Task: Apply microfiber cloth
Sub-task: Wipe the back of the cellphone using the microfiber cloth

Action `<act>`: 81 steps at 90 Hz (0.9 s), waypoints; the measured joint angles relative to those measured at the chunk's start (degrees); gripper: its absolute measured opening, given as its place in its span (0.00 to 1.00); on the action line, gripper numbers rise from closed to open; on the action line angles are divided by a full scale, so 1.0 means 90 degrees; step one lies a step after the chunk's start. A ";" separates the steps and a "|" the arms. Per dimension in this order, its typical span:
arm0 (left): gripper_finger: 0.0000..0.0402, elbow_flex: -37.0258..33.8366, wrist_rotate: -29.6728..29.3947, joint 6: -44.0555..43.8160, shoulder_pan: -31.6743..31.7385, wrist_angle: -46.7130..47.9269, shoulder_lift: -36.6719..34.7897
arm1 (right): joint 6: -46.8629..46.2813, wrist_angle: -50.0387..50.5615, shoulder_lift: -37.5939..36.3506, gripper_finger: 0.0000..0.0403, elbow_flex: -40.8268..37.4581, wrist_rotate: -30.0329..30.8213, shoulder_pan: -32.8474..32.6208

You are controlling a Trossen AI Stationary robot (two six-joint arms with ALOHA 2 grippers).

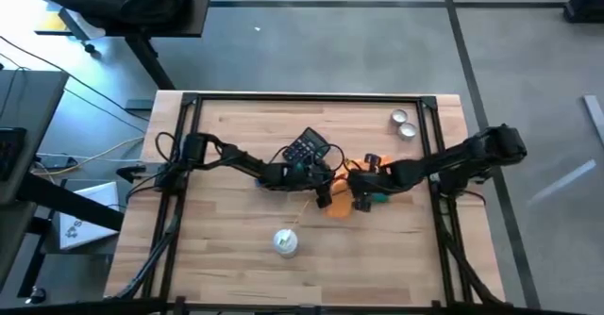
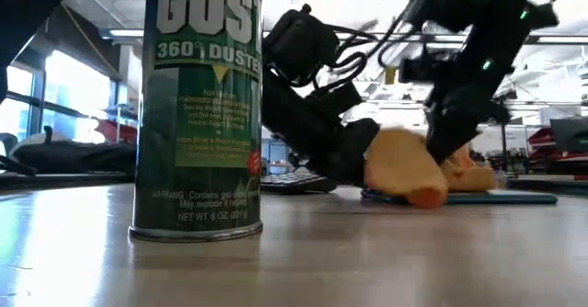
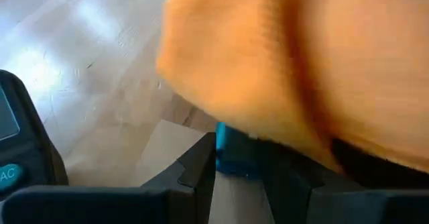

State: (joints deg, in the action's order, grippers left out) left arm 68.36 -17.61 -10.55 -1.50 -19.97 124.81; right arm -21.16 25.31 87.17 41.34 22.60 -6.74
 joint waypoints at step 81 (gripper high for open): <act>0.23 -0.0001 -0.0079 0.0014 -0.0012 0.0307 0.0002 | -0.2201 0.2301 0.0232 0.00 -0.0024 0.0732 0.0026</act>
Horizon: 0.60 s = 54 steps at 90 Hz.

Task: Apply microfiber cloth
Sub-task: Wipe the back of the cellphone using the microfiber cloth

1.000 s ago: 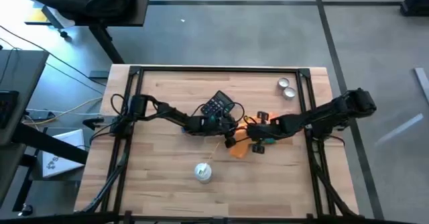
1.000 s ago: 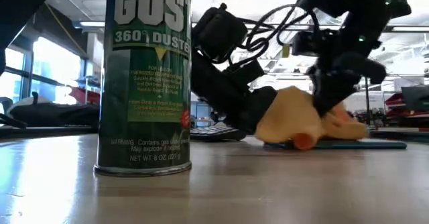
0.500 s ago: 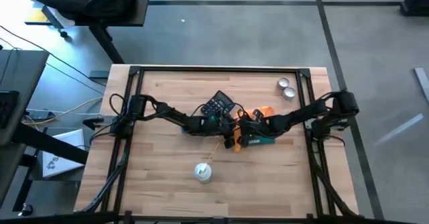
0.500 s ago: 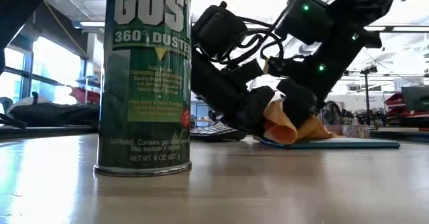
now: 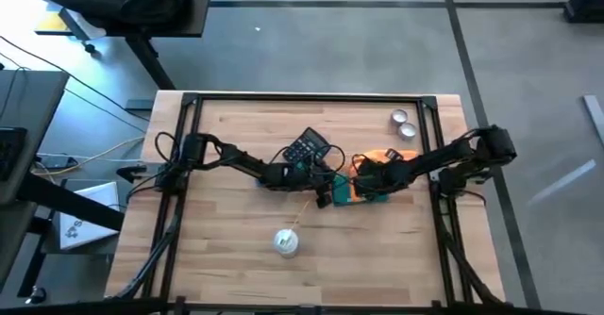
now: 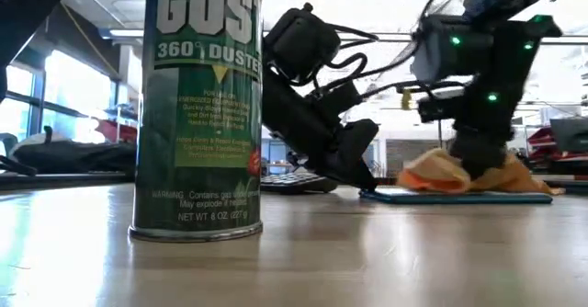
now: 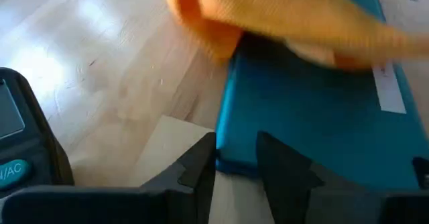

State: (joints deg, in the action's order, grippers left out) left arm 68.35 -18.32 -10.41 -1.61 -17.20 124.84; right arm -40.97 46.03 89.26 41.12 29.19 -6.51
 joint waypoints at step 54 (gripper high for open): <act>0.23 -0.0008 -0.0025 0.0005 0.0000 -0.0047 0.0005 | -0.0117 -0.0156 0.0077 0.00 0.0055 -0.0670 -0.0048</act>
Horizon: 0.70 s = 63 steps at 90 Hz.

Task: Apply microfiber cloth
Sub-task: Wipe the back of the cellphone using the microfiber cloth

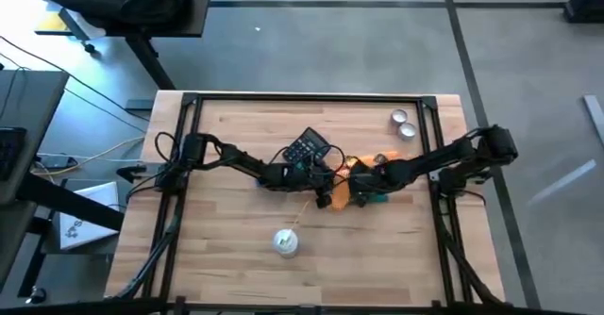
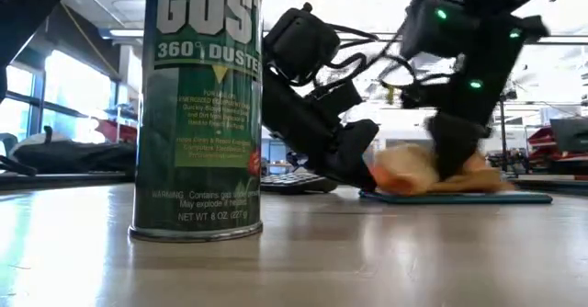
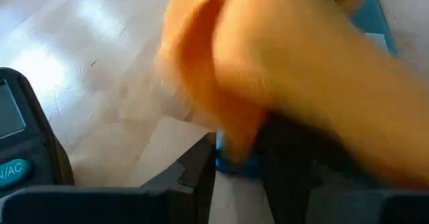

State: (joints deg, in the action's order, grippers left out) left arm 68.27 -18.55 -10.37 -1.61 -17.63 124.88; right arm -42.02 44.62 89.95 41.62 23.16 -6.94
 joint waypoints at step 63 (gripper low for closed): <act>0.23 -0.0005 -0.0015 0.0005 0.0000 -0.0031 0.0002 | 0.0480 -0.1610 -0.0344 0.00 -0.0022 -0.1074 -0.0399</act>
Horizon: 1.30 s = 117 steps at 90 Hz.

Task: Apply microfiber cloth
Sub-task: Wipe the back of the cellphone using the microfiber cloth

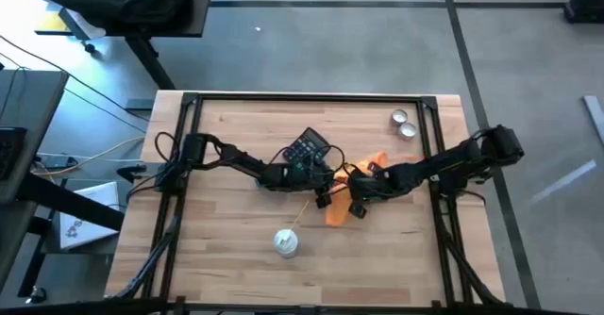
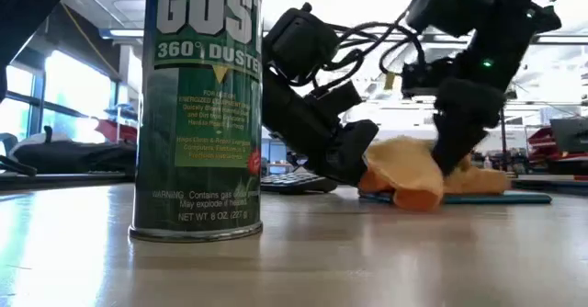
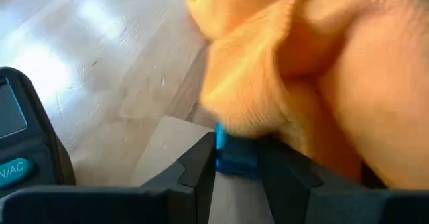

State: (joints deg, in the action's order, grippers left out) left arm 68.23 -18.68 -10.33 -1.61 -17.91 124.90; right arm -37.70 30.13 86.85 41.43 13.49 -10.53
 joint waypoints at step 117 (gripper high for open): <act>0.23 0.0001 -0.0098 -0.0002 -0.0006 0.0011 0.0005 | -0.0517 -0.0280 0.0186 0.00 0.0548 -0.0777 -0.0226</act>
State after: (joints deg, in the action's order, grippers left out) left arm 68.23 -19.56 -10.35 -1.66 -17.81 124.95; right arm -42.35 27.61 88.53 46.36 6.50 -12.56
